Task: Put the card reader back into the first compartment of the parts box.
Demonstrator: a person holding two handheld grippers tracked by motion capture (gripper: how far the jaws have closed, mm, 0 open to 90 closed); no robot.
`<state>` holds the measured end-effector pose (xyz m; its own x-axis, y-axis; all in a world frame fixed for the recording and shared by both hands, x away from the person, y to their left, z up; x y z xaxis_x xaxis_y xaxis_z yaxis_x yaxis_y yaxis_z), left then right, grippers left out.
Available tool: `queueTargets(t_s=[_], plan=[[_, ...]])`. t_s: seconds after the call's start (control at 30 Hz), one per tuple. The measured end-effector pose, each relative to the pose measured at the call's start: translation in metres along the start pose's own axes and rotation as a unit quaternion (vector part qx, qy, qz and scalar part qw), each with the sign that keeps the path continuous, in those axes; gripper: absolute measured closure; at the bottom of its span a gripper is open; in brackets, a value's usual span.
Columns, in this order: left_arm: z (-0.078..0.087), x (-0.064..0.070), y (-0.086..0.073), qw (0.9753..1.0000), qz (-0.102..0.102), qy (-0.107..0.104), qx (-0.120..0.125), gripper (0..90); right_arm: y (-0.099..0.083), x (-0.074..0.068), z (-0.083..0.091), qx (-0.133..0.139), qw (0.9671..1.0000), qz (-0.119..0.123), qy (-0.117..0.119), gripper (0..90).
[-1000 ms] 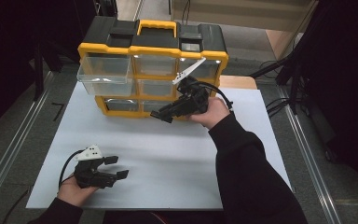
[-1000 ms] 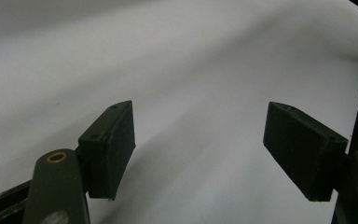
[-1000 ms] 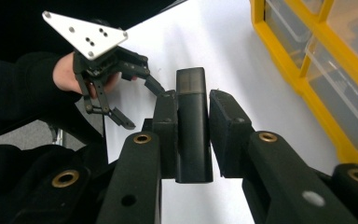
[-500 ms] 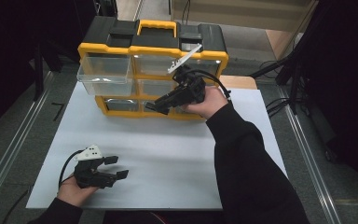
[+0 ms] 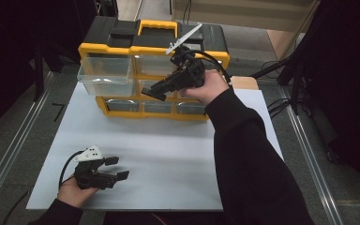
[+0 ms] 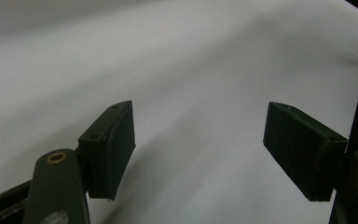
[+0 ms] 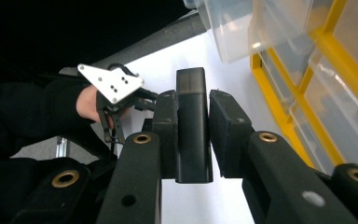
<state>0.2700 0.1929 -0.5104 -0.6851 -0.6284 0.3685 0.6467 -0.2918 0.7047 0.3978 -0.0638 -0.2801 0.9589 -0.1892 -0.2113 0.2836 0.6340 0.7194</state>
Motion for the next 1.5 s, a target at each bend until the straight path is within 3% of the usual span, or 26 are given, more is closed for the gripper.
queueTargets(t_s=[0.83, 1.1, 1.5], plan=[[0.001, 0.000, 0.000, 1.0000, 0.001, -0.003, 0.000, 26.7, 0.055, 0.010, 0.023, 0.005, 0.9996, 0.013, -0.027, 71.2], [0.002, 0.000, -0.002, 1.0000, 0.002, 0.001, -0.002, 26.6, 0.072, 0.013, 0.019, 0.006, 0.9991, 0.015, -0.039, 71.3], [0.002, -0.001, -0.003, 1.0000, 0.002, -0.001, -0.006, 26.6, 0.100, 0.018, 0.005, 0.006, 0.9993, 0.018, -0.032, 71.3]])
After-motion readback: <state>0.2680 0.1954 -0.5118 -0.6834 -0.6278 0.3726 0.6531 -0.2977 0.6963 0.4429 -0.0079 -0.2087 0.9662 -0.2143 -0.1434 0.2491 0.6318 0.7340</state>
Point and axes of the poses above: each handheld gripper's, and its own axes: z roughly backward along the jaws, y roughly out of its top, x roughly to its right, the point moved 4 cm from there along -z, roughly forward along the jaws, and after that the axes turned 8 degrees about z, right-handed, at the moved point
